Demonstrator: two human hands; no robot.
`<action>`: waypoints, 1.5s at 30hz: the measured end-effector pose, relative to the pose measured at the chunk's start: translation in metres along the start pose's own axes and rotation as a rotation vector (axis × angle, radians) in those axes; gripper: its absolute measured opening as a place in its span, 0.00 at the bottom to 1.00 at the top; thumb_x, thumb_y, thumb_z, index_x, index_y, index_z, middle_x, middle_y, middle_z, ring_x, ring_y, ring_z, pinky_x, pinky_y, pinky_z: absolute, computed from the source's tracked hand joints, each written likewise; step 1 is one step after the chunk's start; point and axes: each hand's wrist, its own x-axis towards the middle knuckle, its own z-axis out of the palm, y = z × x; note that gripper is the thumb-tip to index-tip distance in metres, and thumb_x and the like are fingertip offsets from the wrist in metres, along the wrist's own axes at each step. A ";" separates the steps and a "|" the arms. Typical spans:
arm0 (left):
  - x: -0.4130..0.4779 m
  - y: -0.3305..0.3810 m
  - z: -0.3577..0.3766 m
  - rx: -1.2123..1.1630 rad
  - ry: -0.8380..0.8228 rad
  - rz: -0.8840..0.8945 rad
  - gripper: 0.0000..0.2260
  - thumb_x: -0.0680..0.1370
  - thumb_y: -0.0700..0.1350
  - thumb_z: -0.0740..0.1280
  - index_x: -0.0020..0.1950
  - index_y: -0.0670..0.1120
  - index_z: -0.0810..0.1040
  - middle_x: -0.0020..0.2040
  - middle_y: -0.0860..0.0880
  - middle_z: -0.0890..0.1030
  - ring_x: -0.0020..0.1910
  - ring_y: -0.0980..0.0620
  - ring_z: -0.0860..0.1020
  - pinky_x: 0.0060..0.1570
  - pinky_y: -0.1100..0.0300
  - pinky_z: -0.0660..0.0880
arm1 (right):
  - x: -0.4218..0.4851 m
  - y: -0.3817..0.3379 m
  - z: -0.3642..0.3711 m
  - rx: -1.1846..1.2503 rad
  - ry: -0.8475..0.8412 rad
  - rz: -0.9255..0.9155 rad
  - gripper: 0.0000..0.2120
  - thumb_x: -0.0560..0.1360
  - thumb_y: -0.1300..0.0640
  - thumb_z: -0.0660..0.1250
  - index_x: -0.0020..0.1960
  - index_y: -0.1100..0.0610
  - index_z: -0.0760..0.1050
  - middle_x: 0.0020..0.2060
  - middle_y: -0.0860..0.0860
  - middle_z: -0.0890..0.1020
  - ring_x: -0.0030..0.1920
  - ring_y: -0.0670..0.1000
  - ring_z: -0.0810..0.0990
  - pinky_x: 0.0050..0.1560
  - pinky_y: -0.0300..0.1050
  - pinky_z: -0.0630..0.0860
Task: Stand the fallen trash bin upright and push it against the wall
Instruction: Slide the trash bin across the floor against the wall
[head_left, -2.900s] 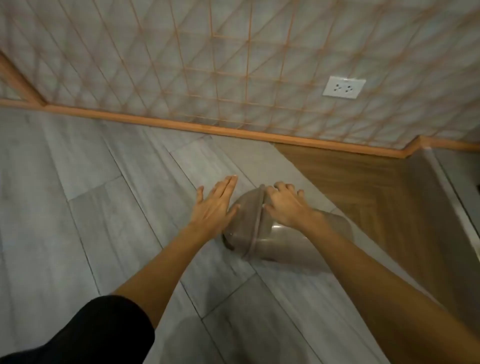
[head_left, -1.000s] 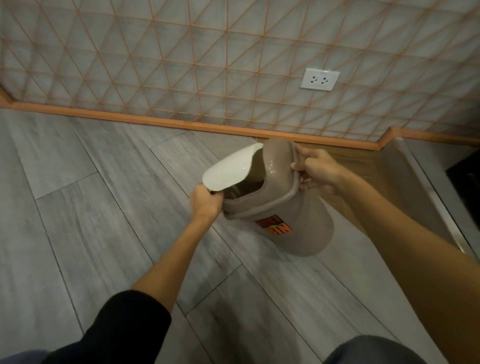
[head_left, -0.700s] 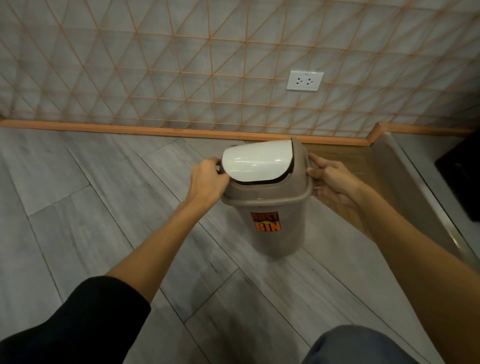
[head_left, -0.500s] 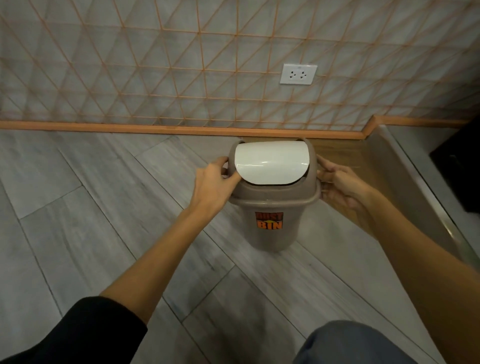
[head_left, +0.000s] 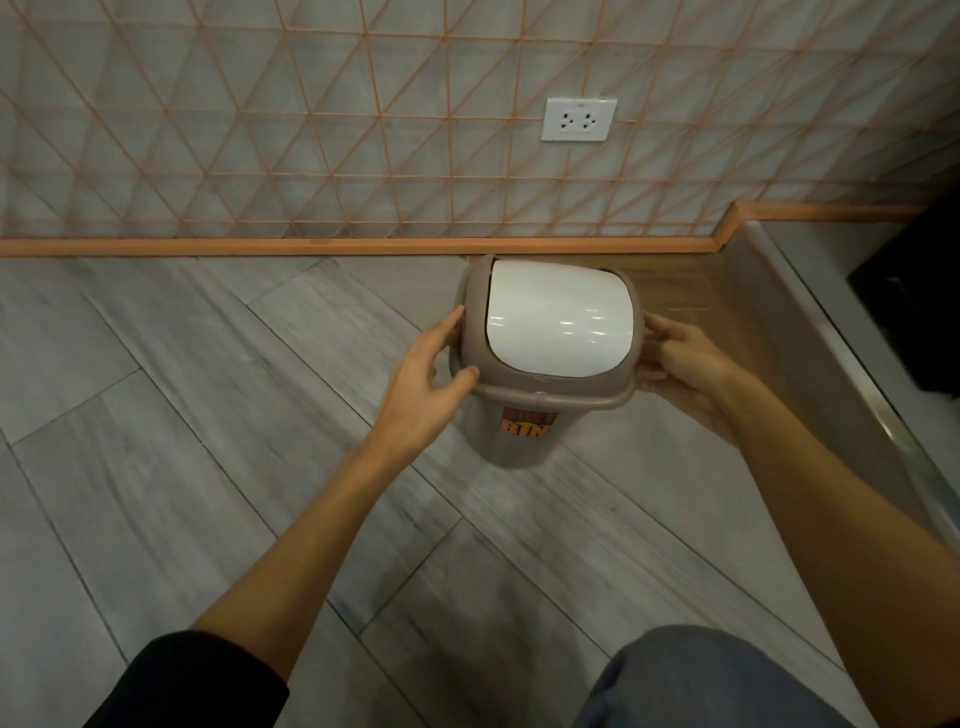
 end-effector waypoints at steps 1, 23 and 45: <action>-0.001 0.002 0.000 -0.021 0.024 -0.002 0.30 0.78 0.43 0.66 0.78 0.54 0.59 0.76 0.53 0.64 0.72 0.58 0.64 0.73 0.50 0.64 | -0.003 -0.003 0.000 -0.075 0.047 -0.058 0.25 0.80 0.63 0.56 0.75 0.46 0.64 0.54 0.51 0.82 0.49 0.52 0.83 0.53 0.56 0.79; 0.044 -0.016 -0.009 0.548 -0.061 0.446 0.49 0.67 0.49 0.78 0.79 0.53 0.51 0.80 0.48 0.40 0.75 0.59 0.46 0.66 0.58 0.64 | 0.002 -0.015 0.034 -0.657 -0.121 -0.707 0.55 0.62 0.58 0.82 0.76 0.38 0.50 0.79 0.50 0.42 0.79 0.51 0.39 0.73 0.47 0.52; 0.195 -0.011 -0.025 0.626 -0.041 0.180 0.48 0.74 0.34 0.71 0.79 0.55 0.41 0.78 0.43 0.34 0.78 0.42 0.45 0.74 0.50 0.55 | 0.133 -0.098 0.077 -0.773 0.050 -0.744 0.55 0.66 0.65 0.78 0.79 0.46 0.46 0.78 0.59 0.47 0.77 0.59 0.50 0.74 0.43 0.50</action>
